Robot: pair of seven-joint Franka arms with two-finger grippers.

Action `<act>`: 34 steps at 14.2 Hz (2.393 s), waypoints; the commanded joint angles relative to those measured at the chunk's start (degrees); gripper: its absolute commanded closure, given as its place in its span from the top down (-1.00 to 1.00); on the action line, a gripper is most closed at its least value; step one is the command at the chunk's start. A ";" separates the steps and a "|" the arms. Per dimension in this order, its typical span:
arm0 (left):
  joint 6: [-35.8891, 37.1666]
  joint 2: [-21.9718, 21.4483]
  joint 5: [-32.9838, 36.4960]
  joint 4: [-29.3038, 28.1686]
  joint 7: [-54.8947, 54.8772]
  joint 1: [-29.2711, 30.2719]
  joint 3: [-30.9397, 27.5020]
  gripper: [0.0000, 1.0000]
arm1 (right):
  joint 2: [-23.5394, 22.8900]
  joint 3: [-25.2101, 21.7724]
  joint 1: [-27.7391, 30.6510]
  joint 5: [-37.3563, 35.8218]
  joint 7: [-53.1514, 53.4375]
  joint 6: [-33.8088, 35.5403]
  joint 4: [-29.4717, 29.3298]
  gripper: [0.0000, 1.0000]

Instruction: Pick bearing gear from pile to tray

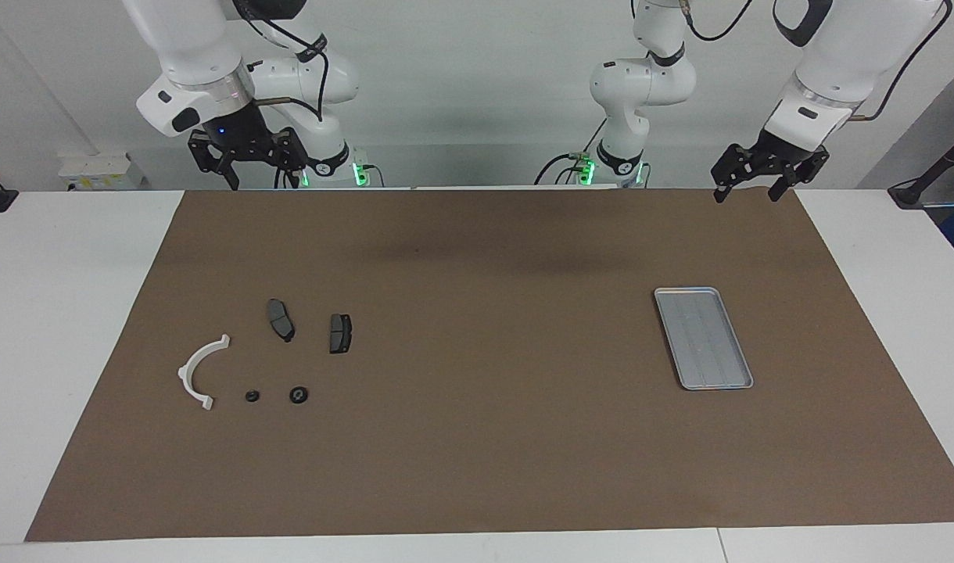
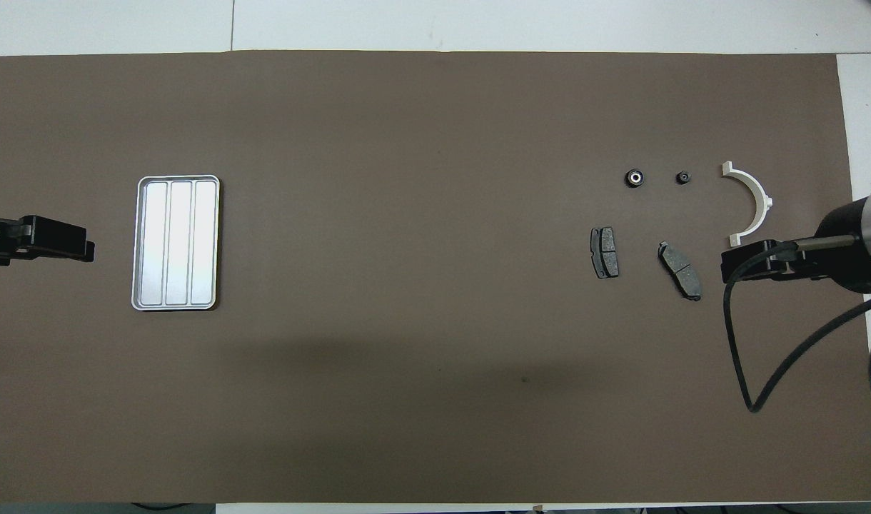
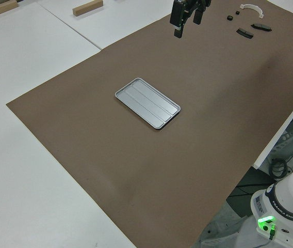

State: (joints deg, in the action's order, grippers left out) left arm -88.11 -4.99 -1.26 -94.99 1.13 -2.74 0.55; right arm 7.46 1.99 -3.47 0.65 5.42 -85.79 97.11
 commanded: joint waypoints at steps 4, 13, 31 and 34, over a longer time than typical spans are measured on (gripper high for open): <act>0.22 -0.99 -0.50 -0.99 -0.60 -0.34 -0.37 1.00 | 0.89 -0.23 0.57 1.11 -1.55 -0.25 0.27 1.00; 0.22 -0.99 -0.59 -0.99 -0.60 -0.34 -0.37 1.00 | 0.02 -0.40 1.18 0.31 -4.54 -7.27 2.98 1.00; -0.12 -2.57 -0.50 -2.73 2.47 -1.21 0.15 1.00 | -31.08 -0.40 0.48 -9.08 19.35 -42.26 3.45 1.00; -3.11 -4.23 -0.15 -6.50 2.57 -2.45 0.51 1.00 | -37.24 -0.40 0.48 -9.09 22.35 -43.31 -1.91 1.00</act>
State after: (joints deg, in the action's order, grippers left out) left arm -88.36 -6.07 -1.26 -96.67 2.55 -3.79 1.43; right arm -25.19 1.35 -3.21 -7.33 25.11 -128.57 100.18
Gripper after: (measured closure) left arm 0.000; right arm 0.000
